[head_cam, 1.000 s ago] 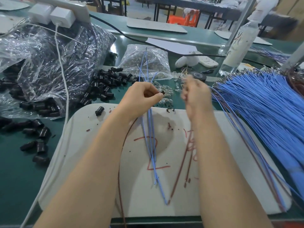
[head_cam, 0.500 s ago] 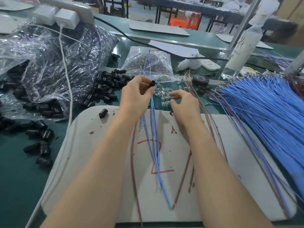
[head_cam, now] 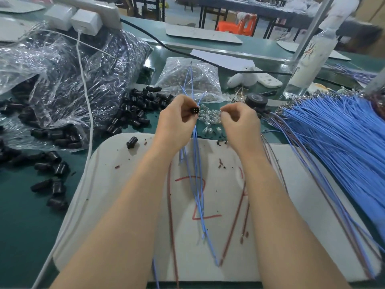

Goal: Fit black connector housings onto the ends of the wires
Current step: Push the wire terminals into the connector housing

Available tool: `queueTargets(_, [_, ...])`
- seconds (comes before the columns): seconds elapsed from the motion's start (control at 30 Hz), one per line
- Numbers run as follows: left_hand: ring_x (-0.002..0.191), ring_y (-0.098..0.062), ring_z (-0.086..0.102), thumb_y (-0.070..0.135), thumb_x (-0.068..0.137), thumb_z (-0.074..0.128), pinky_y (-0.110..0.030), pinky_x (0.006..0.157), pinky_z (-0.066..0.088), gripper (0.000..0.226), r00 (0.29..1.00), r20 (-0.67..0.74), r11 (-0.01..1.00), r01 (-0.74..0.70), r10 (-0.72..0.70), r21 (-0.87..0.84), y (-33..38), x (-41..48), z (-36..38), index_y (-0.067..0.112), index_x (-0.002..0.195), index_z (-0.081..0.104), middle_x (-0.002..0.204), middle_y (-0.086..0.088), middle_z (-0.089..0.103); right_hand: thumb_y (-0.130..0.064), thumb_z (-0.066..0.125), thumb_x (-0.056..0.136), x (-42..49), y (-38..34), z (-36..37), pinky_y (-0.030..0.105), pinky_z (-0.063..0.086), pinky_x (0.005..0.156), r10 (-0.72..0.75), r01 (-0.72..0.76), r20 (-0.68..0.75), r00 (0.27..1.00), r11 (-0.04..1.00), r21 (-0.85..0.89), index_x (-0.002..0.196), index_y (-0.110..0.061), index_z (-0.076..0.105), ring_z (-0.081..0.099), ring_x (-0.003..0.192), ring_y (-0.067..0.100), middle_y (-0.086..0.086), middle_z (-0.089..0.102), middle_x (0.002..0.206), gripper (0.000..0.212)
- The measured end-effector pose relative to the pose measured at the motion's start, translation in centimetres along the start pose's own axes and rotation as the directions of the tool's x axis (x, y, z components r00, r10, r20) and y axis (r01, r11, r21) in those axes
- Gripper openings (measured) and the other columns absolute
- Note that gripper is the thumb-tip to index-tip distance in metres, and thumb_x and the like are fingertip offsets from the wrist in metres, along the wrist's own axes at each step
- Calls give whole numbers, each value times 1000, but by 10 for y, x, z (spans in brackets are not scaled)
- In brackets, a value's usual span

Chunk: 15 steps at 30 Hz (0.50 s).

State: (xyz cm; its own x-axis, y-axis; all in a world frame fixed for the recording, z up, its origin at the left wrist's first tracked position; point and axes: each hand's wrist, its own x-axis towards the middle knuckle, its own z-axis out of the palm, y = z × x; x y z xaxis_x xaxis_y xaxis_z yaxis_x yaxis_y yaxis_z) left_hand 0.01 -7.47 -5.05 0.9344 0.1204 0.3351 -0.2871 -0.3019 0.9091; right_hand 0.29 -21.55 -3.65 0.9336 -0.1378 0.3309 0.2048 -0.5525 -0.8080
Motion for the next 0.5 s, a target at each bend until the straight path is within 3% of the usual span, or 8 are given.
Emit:
queueTargets(0.1, [94,-11,66,-4,86,59,-21,90,50,19,1000,3,1000,3,-3,-25,1,0,0,13,95,56,96,-2,68,-6,58,85,-4,-13,-5,29,54,78,-29,16,51,998,970,241,86,-20,63,66,79,12,3,69,81,15])
queueTargets(0.23, [93,-12,66,-3,86,58,-21,89,51,18,1000,14,1000,-11,11,-20,2,0,-1,13,95,56,93,-1,68,-3,60,88,-7,-21,-2,12,48,73,-152,133,86,985,972,195,92,-14,68,60,72,-3,-10,66,79,14])
queueTargets(0.5, [86,-7,64,-1,87,58,-15,85,49,18,999,21,998,-35,34,54,5,-2,-1,16,92,57,85,8,65,-8,63,89,-8,-22,-1,12,49,77,-234,231,40,971,970,72,95,-10,70,61,73,-4,-14,64,78,10])
